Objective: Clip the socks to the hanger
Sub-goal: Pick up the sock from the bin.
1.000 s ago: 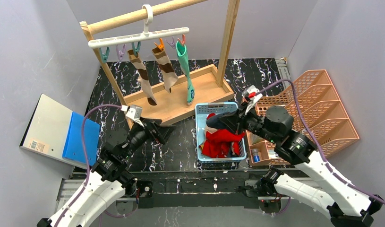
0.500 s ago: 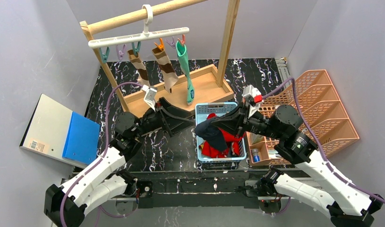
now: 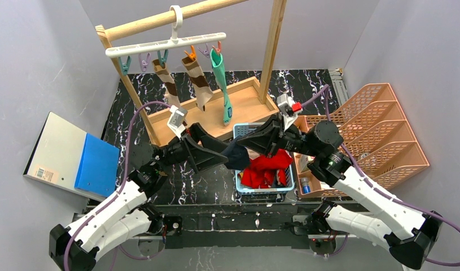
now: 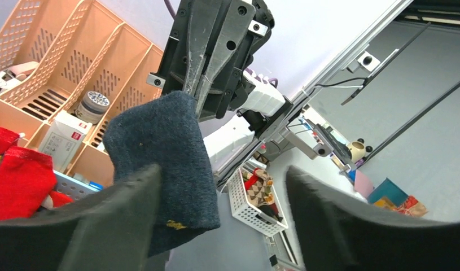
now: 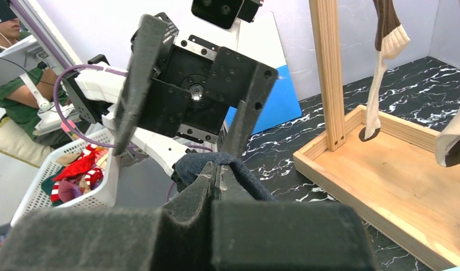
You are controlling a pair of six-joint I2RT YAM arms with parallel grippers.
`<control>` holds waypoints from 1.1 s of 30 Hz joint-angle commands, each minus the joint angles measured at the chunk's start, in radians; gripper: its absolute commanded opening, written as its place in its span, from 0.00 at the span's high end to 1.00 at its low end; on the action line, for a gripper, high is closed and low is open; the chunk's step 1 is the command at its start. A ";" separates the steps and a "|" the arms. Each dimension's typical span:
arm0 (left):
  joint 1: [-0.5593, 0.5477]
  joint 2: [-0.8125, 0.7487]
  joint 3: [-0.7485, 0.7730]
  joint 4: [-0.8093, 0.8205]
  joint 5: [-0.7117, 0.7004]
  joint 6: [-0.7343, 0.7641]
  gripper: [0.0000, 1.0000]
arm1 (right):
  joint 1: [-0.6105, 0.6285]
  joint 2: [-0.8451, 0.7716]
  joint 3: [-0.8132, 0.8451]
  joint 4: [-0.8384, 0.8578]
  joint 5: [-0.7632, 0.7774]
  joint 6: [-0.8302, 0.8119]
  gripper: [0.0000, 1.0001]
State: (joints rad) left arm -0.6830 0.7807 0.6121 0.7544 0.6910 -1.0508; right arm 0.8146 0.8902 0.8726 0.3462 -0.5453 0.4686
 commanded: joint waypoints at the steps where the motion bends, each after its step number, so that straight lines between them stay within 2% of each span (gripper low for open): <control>1: -0.009 -0.012 -0.026 0.031 -0.028 0.032 0.43 | 0.004 -0.018 -0.018 0.086 -0.013 0.041 0.99; 2: -0.009 -0.014 -0.036 0.031 -0.045 0.043 0.53 | 0.004 -0.023 -0.024 0.078 -0.016 0.046 0.99; 4: -0.009 -0.019 -0.046 0.032 -0.068 0.063 0.67 | 0.003 -0.033 -0.026 0.063 -0.021 0.048 0.99; 8: -0.009 -0.027 -0.058 0.030 -0.099 0.115 0.81 | 0.004 -0.060 -0.033 0.027 -0.034 0.055 0.99; 11: -0.009 -0.021 -0.056 0.028 -0.112 0.151 1.00 | 0.004 -0.077 -0.034 -0.005 -0.050 0.061 0.99; 15: -0.009 -0.042 -0.038 -0.023 -0.153 0.274 1.00 | 0.004 -0.094 -0.022 -0.093 -0.066 0.064 0.96; 16: -0.009 -0.056 -0.031 -0.066 -0.170 0.334 1.00 | 0.004 -0.101 -0.018 -0.124 -0.059 0.069 0.85; 17: -0.009 -0.071 -0.026 -0.082 -0.184 0.392 1.00 | 0.003 -0.108 -0.015 -0.154 -0.047 0.082 0.66; 18: -0.009 -0.085 -0.024 -0.109 -0.200 0.452 1.00 | 0.003 -0.115 -0.011 -0.187 -0.018 0.097 0.55; 21: -0.009 -0.124 -0.011 -0.206 -0.223 0.700 1.00 | 0.004 -0.137 0.001 -0.253 0.084 0.190 0.30; 25: -0.010 -0.136 0.030 -0.392 -0.242 1.013 1.00 | 0.003 -0.172 -0.011 -0.263 0.272 0.414 0.25; 28: -0.010 -0.156 0.026 -0.456 -0.257 1.218 1.00 | 0.004 -0.168 -0.019 -0.265 0.357 0.579 0.24; 33: -0.010 -0.216 0.005 -0.482 -0.317 1.469 1.00 | 0.004 -0.024 0.064 -0.344 0.343 0.727 0.23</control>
State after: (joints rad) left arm -0.6899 0.6178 0.6109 0.3283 0.4362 0.0990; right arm 0.8146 0.7643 0.8570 0.0475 -0.2501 1.0046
